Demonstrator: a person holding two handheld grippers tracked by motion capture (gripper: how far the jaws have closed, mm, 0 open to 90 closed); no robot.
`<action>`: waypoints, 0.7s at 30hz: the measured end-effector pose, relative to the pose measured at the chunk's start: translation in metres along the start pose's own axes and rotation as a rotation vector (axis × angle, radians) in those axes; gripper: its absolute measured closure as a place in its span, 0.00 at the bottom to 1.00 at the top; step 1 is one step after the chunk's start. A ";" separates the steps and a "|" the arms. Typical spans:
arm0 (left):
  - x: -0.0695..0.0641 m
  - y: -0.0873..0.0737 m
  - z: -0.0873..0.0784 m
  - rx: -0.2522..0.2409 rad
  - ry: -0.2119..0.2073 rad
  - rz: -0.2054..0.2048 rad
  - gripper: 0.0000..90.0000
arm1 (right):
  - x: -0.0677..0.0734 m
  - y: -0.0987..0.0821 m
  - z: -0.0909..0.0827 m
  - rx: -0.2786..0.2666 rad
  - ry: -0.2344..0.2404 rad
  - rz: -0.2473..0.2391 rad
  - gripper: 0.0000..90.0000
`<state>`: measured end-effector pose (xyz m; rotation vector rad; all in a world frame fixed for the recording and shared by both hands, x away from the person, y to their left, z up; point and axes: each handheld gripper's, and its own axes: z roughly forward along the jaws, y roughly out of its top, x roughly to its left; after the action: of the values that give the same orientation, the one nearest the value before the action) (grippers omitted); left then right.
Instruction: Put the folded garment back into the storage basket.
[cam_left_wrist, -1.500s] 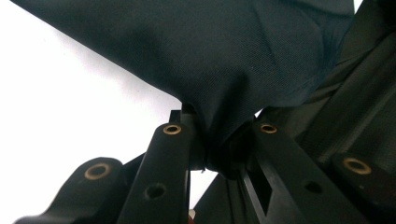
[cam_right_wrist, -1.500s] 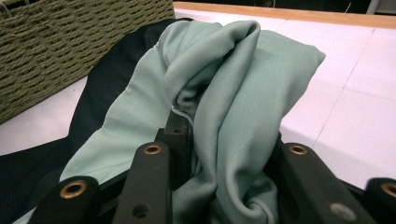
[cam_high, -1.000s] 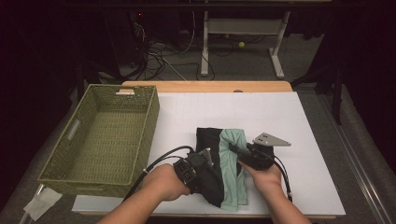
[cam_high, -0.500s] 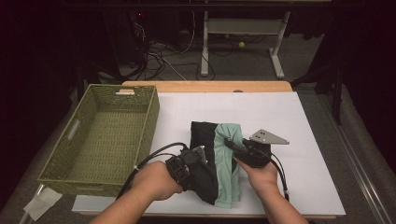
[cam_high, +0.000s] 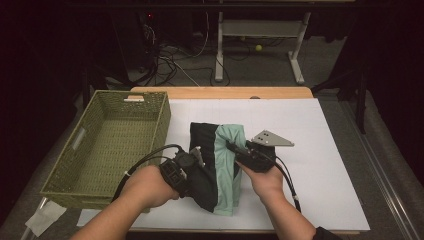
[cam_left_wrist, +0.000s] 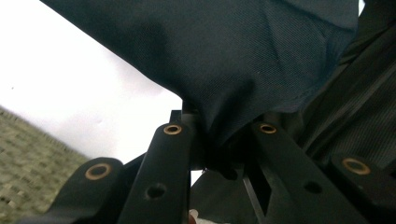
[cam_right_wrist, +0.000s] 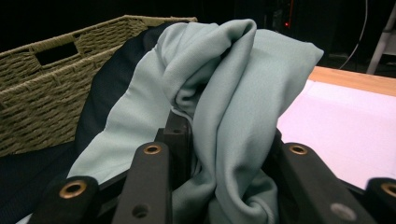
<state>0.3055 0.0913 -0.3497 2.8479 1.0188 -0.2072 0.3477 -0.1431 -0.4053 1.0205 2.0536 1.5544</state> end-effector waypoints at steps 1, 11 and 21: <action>0.001 -0.001 -0.001 0.004 0.002 0.003 0.88 | 0.002 0.001 0.002 -0.001 0.001 -0.002 0.75; 0.012 -0.018 -0.011 -0.011 0.004 -0.014 0.88 | 0.016 0.012 0.016 -0.007 0.016 -0.009 0.75; 0.022 -0.030 -0.025 -0.015 0.005 -0.027 0.88 | 0.029 0.025 0.027 -0.013 0.025 -0.025 0.75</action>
<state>0.3055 0.1316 -0.3309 2.8242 1.0553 -0.1947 0.3548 -0.1004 -0.3870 0.9714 2.0625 1.5736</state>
